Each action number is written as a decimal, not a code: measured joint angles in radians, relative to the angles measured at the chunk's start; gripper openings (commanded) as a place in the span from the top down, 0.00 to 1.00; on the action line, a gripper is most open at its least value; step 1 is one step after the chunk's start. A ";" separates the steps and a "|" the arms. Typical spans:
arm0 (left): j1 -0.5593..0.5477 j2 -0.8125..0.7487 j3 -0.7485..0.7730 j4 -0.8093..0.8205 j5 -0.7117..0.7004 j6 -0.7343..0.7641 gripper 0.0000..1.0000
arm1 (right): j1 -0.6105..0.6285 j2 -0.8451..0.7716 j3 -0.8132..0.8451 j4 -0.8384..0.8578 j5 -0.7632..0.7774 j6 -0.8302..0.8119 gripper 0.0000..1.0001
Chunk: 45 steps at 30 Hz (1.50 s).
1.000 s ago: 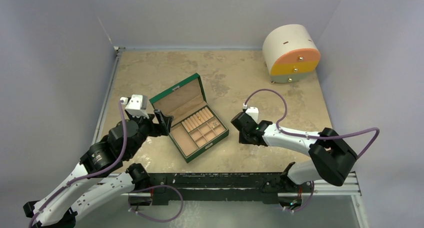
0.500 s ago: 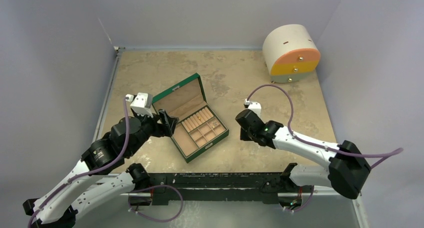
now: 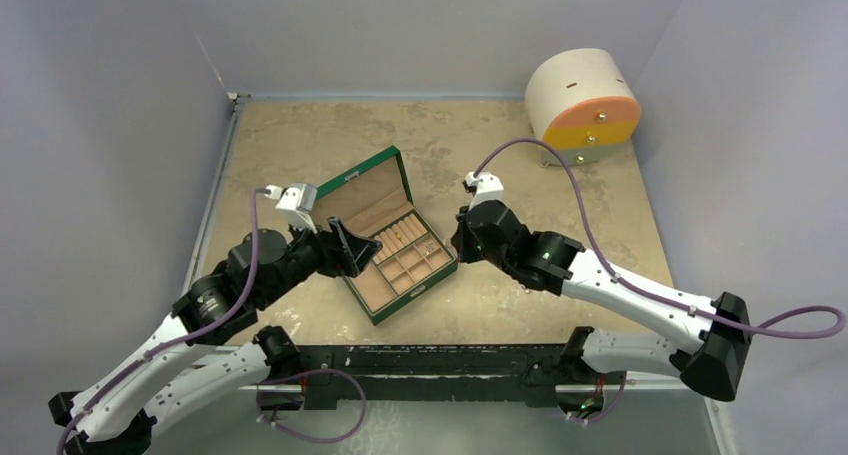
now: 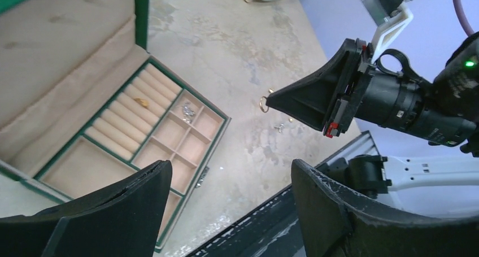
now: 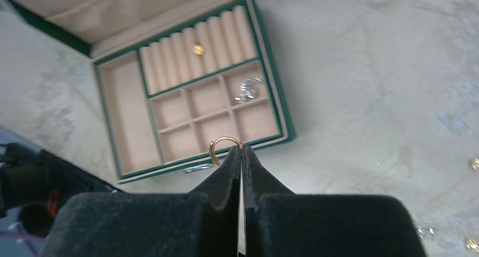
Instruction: Organize the mixed jewelry
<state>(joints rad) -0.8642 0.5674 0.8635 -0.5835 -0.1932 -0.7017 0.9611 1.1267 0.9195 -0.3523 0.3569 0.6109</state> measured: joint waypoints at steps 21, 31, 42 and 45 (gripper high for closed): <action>0.000 0.032 -0.221 0.314 0.139 -0.203 0.53 | 0.223 0.100 0.169 0.102 -0.039 -0.031 1.00; 0.000 0.058 -0.221 0.360 0.156 -0.206 0.68 | 0.237 0.095 0.174 0.131 -0.044 -0.030 1.00; 0.000 0.064 -0.221 0.369 0.165 -0.206 0.82 | 0.238 0.060 0.174 0.150 -0.035 -0.028 1.00; 0.000 0.066 -0.221 0.376 0.169 -0.207 0.90 | 0.238 0.060 0.171 0.153 -0.035 -0.028 1.00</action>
<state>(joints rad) -0.8642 0.6331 0.6426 -0.2073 -0.0246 -0.9085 1.1995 1.1870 1.0901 -0.1993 0.3222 0.5831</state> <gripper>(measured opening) 0.173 0.004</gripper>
